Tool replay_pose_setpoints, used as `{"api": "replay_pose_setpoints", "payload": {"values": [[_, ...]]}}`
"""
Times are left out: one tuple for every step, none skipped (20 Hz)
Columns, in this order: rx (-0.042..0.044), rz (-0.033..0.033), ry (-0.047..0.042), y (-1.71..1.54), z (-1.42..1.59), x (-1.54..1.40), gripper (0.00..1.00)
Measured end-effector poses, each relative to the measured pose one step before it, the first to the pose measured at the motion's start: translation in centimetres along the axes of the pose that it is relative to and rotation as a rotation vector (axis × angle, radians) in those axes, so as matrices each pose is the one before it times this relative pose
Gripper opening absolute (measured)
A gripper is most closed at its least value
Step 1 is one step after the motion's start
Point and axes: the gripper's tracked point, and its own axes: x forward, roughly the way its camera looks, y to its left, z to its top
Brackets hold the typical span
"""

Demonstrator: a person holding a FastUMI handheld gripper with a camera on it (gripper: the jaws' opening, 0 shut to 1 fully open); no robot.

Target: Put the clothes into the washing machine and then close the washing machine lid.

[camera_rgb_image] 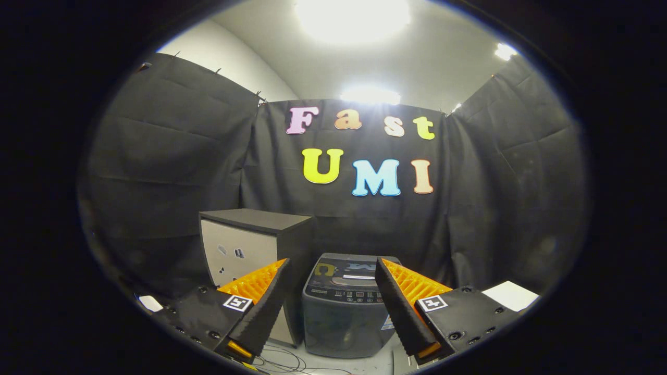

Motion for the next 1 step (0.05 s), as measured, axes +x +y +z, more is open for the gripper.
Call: {"api": "replay_pose_setpoints", "payload": {"values": [[0.00001, 0.00052, 0.00173, 0.005, -0.096, 0.158, 0.99]]}}
